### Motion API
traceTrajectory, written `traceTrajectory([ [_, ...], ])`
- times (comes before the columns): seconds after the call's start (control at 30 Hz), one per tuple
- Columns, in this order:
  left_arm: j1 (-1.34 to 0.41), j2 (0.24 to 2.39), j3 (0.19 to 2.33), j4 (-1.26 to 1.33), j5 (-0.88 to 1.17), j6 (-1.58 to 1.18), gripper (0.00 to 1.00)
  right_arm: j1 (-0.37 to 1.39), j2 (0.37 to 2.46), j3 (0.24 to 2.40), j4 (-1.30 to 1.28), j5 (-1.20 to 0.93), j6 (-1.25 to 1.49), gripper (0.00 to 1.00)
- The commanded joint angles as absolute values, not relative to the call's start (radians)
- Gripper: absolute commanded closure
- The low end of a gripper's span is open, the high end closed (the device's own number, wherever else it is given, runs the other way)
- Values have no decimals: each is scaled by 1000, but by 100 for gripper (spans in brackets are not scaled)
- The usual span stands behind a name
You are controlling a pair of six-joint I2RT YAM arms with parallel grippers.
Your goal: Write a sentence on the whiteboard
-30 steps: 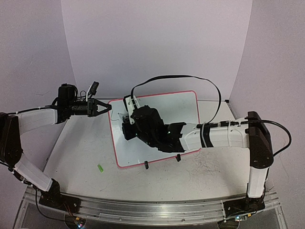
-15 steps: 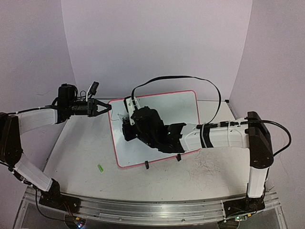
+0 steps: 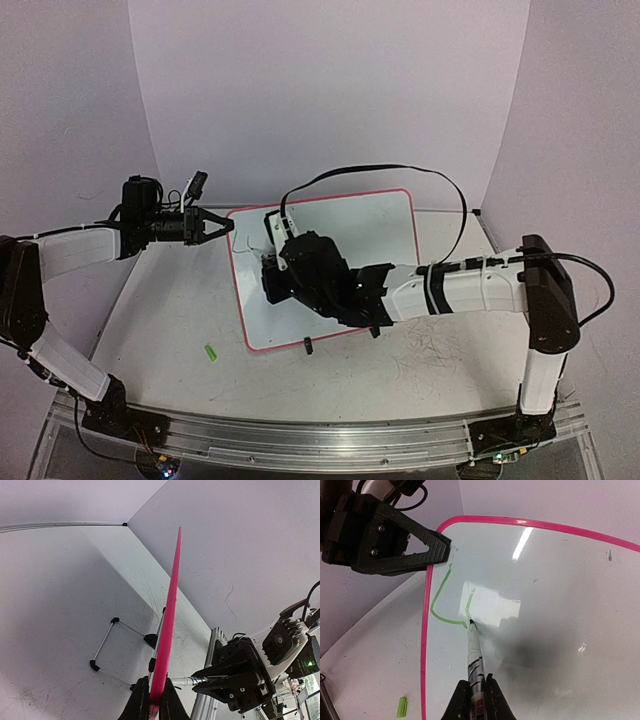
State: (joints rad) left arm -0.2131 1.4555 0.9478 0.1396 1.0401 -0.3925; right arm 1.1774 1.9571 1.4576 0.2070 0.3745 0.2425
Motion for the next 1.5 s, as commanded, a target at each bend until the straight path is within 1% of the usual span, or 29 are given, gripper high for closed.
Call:
traceTrajectory([
  [0.0, -213, 1422, 961, 160, 1072, -430, 93, 1168, 1910, 1437, 169, 428, 263, 100],
  [0.47, -213, 1417, 956, 160, 1075, -428, 93, 1167, 1927, 1476, 196, 487, 260, 100],
  [1.47, -213, 1414, 957, 160, 1080, -428, 93, 1167, 2005, 1566, 194, 422, 230, 100],
])
